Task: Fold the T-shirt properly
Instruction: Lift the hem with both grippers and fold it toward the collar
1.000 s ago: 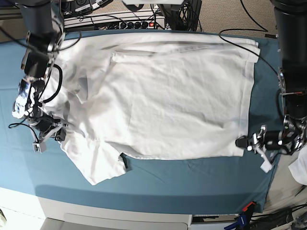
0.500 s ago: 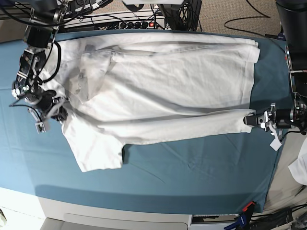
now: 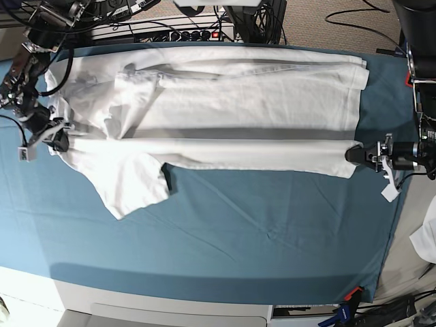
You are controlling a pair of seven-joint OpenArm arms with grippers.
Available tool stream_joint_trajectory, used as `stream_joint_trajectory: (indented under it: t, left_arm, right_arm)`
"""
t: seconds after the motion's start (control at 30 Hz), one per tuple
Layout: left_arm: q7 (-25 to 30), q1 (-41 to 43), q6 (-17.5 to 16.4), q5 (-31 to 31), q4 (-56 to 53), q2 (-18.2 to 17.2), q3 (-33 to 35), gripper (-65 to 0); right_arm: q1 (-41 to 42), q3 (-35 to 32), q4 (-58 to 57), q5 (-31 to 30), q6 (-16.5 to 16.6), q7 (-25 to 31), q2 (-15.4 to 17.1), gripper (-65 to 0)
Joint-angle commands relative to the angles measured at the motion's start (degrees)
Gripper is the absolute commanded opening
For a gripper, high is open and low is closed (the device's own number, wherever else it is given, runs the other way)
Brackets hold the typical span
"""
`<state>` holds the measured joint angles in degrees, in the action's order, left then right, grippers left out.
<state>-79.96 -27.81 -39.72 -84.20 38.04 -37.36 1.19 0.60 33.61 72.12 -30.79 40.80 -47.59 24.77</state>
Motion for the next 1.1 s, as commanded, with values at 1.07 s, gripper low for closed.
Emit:
stream_joint_trajectory:
  t: [1.07]
  left_arm:
    - [-0.04, 2.89, -0.28, -0.80, 7.34, -5.05, -0.24, -65.0]
  right_arm:
    - [-0.96, 1.77, 1.07, -17.31, -0.80, -15.52, 1.77, -65.0]
